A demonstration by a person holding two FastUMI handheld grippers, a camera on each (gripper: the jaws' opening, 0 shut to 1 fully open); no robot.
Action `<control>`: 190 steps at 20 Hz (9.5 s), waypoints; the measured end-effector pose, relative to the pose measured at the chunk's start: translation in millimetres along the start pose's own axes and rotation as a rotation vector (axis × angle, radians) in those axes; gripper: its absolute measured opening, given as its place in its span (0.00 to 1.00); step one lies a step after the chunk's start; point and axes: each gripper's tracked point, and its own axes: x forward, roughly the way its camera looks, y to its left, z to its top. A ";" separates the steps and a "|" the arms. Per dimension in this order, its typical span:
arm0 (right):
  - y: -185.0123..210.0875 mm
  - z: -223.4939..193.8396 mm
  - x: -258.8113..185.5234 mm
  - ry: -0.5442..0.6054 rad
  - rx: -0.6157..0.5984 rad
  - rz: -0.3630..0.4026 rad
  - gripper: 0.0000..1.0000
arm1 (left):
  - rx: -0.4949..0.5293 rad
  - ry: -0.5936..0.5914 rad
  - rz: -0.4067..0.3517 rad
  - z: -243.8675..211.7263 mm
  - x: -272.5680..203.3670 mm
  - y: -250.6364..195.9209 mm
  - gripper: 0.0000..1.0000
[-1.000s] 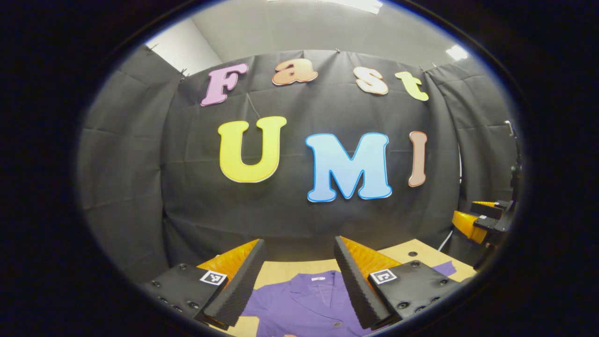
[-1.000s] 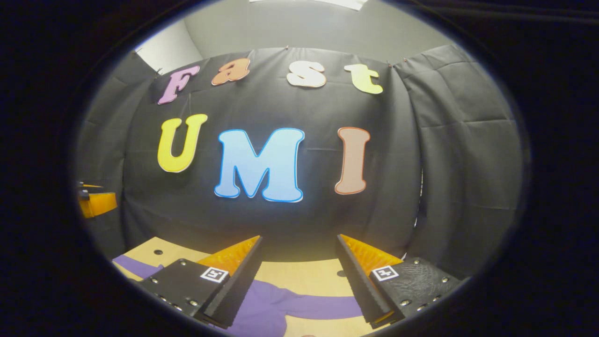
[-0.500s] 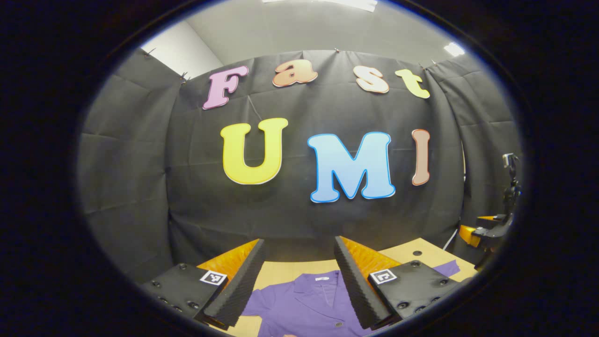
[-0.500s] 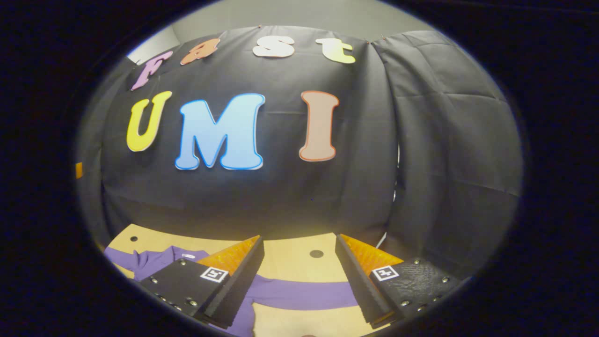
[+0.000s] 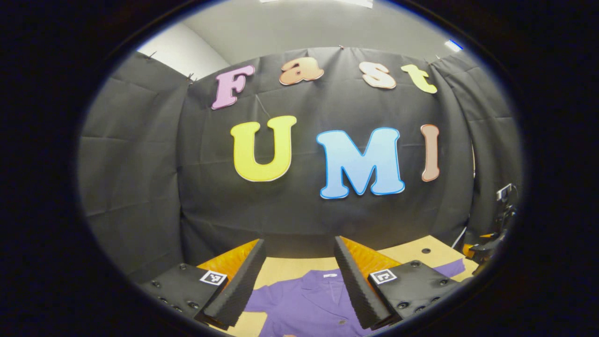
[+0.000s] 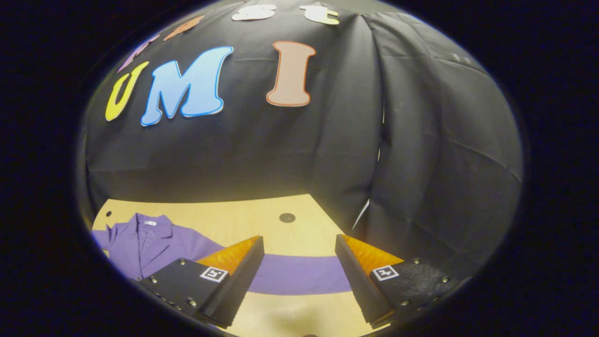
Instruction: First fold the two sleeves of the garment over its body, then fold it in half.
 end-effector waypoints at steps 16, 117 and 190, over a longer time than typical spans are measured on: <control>-37.0 -145.6 94.8 0.407 0.042 -0.018 0.97 | -0.007 0.078 0.128 -23.9 -14.0 17.2 0.95; 518.8 -24.2 -172.9 0.242 -0.084 0.817 0.14 | -0.105 0.453 0.237 -321.1 43.5 366.6 0.94; 209.0 -98.0 -140.2 0.395 0.254 0.334 0.14 | 0.230 0.454 -0.630 -317.3 129.3 -169.4 0.06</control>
